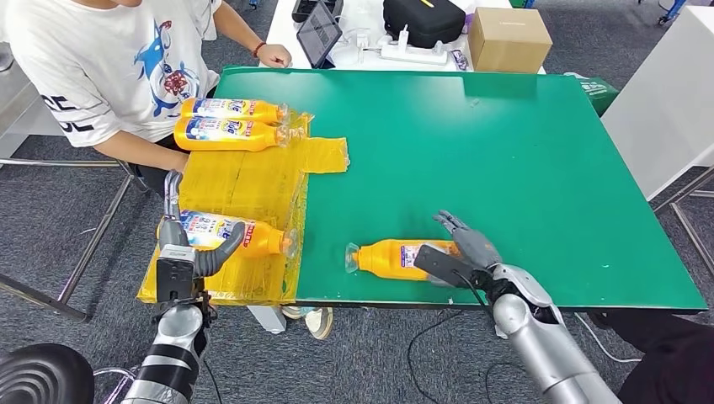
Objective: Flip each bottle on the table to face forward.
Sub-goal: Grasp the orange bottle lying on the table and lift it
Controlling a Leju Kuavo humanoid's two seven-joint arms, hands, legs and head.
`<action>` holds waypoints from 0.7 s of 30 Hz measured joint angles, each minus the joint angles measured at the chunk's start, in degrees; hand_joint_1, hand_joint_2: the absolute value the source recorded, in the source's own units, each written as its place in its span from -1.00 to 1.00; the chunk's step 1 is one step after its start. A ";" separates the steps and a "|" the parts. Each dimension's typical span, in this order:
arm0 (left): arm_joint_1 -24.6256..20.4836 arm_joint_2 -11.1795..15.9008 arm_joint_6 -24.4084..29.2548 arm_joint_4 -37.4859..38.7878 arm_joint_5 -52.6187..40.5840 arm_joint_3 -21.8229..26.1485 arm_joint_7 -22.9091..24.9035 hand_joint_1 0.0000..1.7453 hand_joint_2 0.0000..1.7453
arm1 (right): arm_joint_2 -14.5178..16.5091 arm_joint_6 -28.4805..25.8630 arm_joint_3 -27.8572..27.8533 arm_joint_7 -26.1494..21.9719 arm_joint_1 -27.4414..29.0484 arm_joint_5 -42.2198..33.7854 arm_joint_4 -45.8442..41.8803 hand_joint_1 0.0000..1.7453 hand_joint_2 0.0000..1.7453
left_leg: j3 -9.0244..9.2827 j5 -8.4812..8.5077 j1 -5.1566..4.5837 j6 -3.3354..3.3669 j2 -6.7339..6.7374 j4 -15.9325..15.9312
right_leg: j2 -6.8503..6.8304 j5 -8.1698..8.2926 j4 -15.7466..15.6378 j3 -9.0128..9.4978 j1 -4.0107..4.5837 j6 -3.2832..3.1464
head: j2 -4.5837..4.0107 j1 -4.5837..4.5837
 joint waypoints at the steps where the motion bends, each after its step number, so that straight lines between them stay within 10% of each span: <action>1: -0.07 -0.01 -0.05 0.10 0.02 -0.08 0.00 -1.00 1.00 | -0.17 0.08 0.19 0.02 -0.44 -0.14 0.75 -1.00 1.00 | 0.00 0.00 0.00 0.00 0.00 0.00 | 0.00 0.00 0.00 0.00 0.00 0.00 | 0.00 -0.01; 21: -2.76 -0.48 -1.52 4.64 2.34 -1.57 0.02 -1.00 1.00 | -3.84 5.35 4.97 0.14 -7.71 -3.61 13.89 -1.00 1.00 | 0.22 -0.01 0.02 0.00 0.21 0.01 | 0.13 0.03 -0.01 0.11 0.03 0.00 | 0.00 -0.01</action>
